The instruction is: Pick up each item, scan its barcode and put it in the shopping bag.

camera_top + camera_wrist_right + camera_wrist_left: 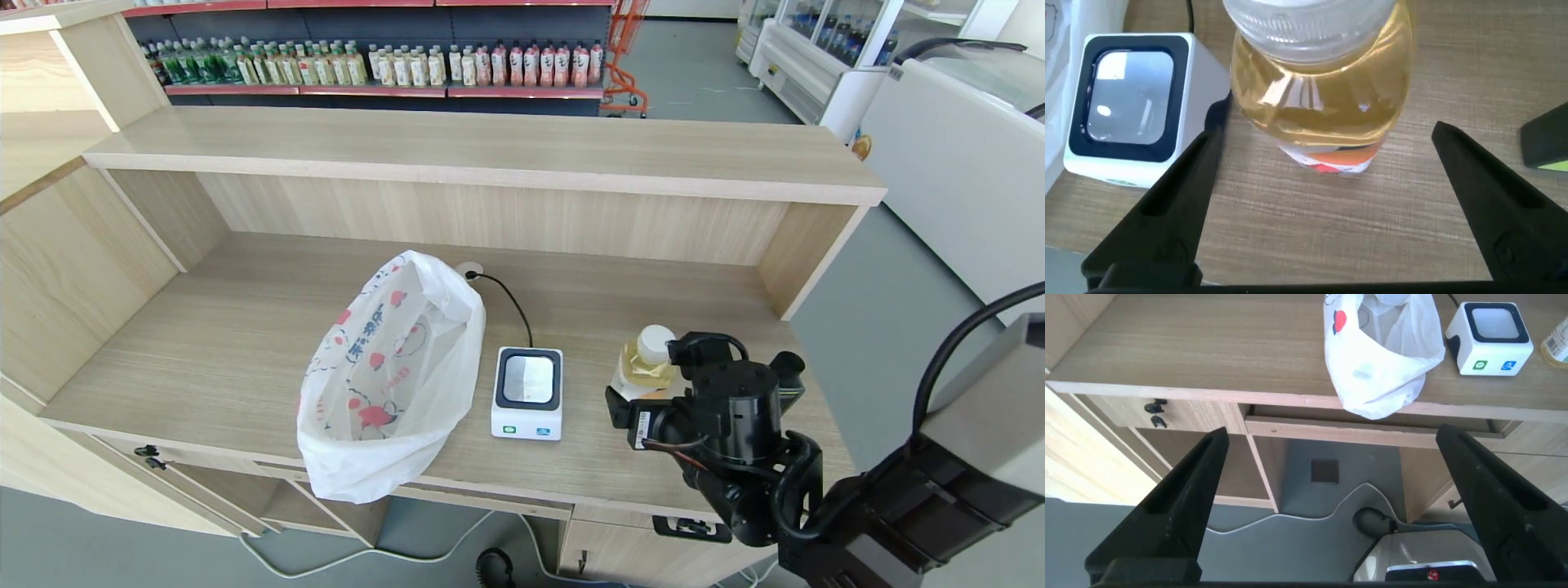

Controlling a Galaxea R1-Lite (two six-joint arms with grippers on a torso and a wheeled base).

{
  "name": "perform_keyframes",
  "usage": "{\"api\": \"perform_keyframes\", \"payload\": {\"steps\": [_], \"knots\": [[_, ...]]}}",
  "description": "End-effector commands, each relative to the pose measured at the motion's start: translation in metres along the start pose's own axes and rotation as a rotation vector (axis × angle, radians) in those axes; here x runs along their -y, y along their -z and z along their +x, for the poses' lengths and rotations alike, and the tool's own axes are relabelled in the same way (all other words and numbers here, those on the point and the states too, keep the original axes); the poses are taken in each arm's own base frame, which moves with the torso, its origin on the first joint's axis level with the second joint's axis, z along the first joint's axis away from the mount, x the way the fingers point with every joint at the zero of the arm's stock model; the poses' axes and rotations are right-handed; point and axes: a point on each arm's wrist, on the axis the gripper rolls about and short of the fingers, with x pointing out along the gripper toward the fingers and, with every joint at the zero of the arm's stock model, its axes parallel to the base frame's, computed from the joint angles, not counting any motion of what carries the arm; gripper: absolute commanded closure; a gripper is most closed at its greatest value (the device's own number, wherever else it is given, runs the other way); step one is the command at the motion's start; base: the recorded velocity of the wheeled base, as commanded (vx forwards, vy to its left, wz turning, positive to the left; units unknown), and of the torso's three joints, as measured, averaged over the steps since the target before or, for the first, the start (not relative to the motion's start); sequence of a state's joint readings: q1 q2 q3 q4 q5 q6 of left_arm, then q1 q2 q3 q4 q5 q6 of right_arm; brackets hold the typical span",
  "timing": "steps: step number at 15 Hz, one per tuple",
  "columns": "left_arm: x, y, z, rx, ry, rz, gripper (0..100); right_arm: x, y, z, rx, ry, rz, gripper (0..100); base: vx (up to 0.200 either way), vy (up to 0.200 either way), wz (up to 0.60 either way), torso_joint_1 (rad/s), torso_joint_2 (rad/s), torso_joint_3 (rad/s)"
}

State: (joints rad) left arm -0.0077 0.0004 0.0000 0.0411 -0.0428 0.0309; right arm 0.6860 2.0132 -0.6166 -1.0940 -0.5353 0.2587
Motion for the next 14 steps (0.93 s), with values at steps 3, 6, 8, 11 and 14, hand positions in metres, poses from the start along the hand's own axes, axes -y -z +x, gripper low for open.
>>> {"api": "perform_keyframes", "payload": {"steps": [3,6,8,11,14], "knots": [[0.000,0.000,0.000,0.000,0.000,0.000,0,-0.009,0.002,0.015,0.020,-0.008,-0.016,0,0.000,0.000,0.00,0.000,0.00,0.000],[0.000,0.000,0.000,0.000,0.000,0.000,0,-0.013,0.005,0.024,0.042,-0.011,-0.032,0,0.000,0.000,0.00,0.000,0.00,0.000],[0.000,0.000,0.000,0.000,0.000,0.000,0,-0.015,0.004,0.029,0.049,-0.008,-0.033,0,0.000,0.000,0.00,0.000,0.00,0.000],[0.000,0.000,0.000,0.000,0.000,0.000,0,-0.013,0.006,0.039,0.053,0.006,-0.038,0,0.000,0.000,0.00,0.000,0.00,0.000],[0.000,0.000,0.000,0.000,0.000,0.000,0,-0.016,0.006,0.048,0.081,-0.030,-0.051,0,0.000,0.000,0.00,0.000,0.00,0.000]]}}
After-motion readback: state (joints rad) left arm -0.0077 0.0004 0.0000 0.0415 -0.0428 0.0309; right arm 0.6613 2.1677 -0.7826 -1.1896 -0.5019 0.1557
